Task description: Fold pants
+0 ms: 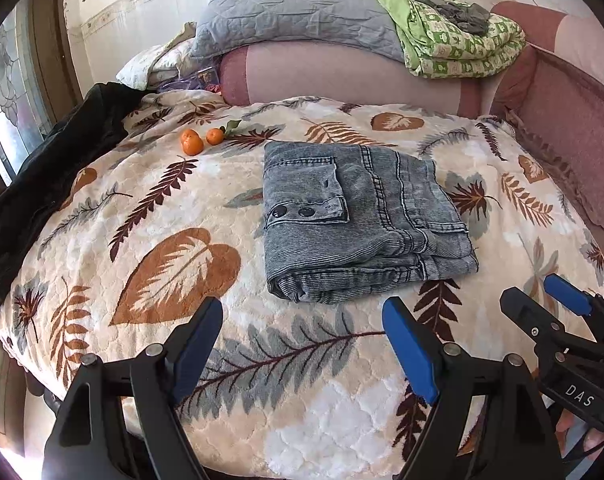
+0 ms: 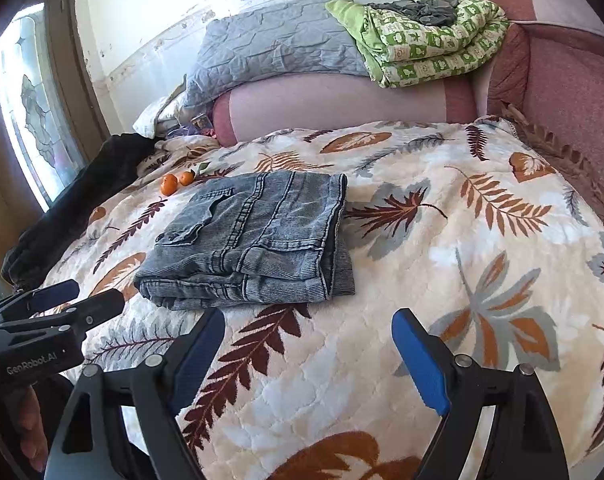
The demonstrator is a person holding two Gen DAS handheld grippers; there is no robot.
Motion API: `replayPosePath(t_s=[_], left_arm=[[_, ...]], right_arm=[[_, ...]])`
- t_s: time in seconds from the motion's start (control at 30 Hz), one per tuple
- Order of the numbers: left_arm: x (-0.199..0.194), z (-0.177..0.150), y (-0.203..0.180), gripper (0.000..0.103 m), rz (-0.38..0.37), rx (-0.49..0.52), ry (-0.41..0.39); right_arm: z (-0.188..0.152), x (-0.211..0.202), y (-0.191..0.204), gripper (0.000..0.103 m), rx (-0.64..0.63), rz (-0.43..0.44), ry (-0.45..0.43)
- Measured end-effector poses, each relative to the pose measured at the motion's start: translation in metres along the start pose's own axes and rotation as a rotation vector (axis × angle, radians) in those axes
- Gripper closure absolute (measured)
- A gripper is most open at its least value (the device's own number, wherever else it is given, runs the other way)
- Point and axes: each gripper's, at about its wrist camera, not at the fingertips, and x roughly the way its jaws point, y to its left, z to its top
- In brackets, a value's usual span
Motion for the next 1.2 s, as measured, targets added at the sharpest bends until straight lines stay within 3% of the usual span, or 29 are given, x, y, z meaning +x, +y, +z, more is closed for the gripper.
replayPosePath(t_s=[0.63, 0.8, 1.07, 1.2], left_arm=[[0.008, 0.000, 0.030, 0.020, -0.051, -0.072, 0.009], [-0.001, 0.002, 0.040, 0.020, -0.037, -0.075, -0.028], [-0.006, 0.009, 0.037, 0.020, -0.125, -0.070, -0.024], [-0.005, 0.010, 0.034, 0.020, -0.121, -0.060, -0.022]], right_arm=[[0.001, 0.016, 0.016, 0.015, -0.044, -0.022, 0.065], [0.014, 0.003, 0.027, 0.015, -0.056, -0.008, 0.097], [0.038, -0.015, 0.056, 0.015, -0.175, -0.032, 0.139], [0.041, -0.020, 0.058, 0.015, -0.198, -0.040, 0.151]])
